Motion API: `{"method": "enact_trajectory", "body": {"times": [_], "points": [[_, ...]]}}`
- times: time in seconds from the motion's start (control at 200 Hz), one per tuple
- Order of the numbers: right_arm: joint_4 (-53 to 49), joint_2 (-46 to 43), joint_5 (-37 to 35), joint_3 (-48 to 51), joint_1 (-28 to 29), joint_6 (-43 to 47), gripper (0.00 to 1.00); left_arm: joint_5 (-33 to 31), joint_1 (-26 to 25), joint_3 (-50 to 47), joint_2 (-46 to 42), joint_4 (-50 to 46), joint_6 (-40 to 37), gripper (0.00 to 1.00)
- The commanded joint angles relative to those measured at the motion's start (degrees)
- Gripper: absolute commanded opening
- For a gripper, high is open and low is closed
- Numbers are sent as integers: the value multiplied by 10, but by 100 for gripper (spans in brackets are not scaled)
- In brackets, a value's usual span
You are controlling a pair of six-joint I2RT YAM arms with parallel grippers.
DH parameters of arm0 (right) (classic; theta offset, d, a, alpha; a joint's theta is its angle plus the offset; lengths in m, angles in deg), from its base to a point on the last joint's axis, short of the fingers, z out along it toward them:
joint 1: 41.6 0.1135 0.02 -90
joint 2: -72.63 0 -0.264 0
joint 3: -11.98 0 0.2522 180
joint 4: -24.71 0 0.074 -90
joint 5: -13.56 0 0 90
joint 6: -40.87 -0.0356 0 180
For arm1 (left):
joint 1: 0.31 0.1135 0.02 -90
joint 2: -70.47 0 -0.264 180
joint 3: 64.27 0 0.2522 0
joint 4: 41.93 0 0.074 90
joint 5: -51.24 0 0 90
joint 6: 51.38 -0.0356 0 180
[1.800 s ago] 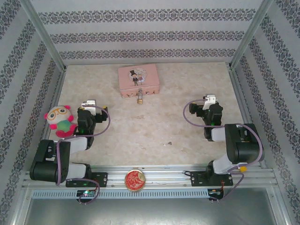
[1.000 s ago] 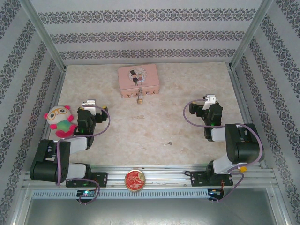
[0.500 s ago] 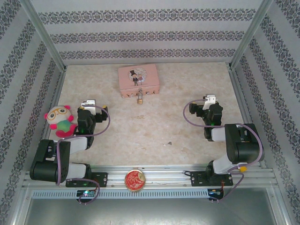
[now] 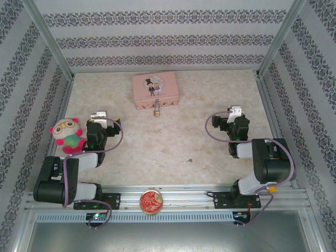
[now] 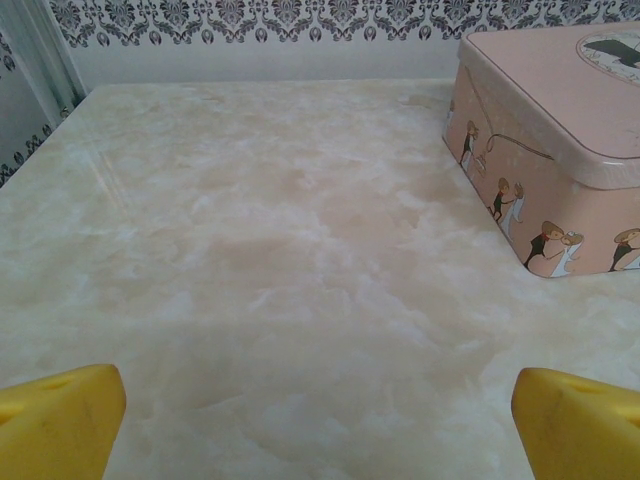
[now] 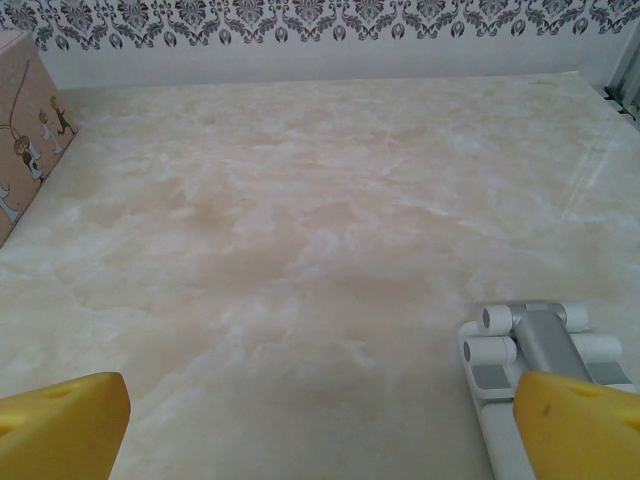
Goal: Unlock a padlock with a key
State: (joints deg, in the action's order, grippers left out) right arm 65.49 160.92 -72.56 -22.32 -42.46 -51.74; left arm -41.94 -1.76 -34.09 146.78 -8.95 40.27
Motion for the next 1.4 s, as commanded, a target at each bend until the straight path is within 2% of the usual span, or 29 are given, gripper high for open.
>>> {"method": "enact_trajectory", "body": {"times": [0.0, 0.325, 0.485, 0.64, 0.77, 0.919, 1.104, 1.394], "points": [[2, -6, -5, -9, 5, 6, 98, 1, 12, 13, 7, 8, 10, 99], [-1, -17, -1, -6, 7, 14, 98, 5, 13, 17, 4, 11, 6, 99], [-45, -60, -26, -10, 9, 9, 98, 5, 13, 55, -40, -61, 4, 99], [-116, -109, -58, -28, 19, 8, 98, -1, 13, 99, -68, -128, 23, 99], [-218, -143, -87, -61, 33, -1, 98, -16, 13, 134, -75, -173, 66, 99], [-335, -161, -75, -128, 42, -74, 98, -13, 13, 215, -55, -269, 107, 99], [-459, -101, -40, -257, 78, -129, 98, 7, 13, 278, -3, -280, 177, 99], [-572, 89, 31, -504, 152, -209, 98, 83, 13, 409, 150, -312, 266, 99]]}}
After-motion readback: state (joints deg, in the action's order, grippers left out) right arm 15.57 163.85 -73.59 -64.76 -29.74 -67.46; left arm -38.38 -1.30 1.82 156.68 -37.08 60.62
